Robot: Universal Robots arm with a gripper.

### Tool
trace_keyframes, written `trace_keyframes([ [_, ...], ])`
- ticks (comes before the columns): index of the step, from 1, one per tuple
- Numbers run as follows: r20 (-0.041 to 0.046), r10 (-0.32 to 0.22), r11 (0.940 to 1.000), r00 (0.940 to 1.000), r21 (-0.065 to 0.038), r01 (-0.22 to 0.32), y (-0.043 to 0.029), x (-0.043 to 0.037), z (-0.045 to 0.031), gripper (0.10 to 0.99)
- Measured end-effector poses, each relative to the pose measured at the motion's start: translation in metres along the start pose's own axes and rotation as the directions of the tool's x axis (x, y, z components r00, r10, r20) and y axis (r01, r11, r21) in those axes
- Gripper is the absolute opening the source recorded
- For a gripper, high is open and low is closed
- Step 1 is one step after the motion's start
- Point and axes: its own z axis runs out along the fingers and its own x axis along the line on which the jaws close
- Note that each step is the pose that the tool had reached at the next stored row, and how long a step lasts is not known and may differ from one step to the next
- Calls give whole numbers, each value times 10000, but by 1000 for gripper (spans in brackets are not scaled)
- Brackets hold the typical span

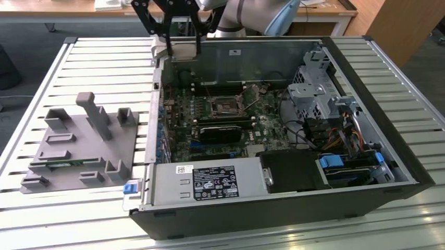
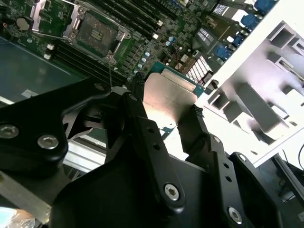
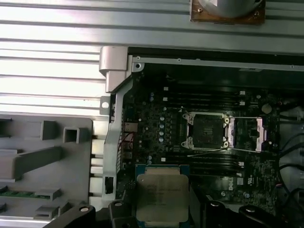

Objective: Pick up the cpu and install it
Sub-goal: 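Pick up the cpu and move it towards the insertion slot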

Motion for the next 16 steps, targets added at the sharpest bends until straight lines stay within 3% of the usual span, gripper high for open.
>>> trace_keyframes([
  [8,0,1,10000,10000,-1,-1,105,-128,10,533],
  [16,1,0,10000,10000,-5,0,150,-392,20,533],
])
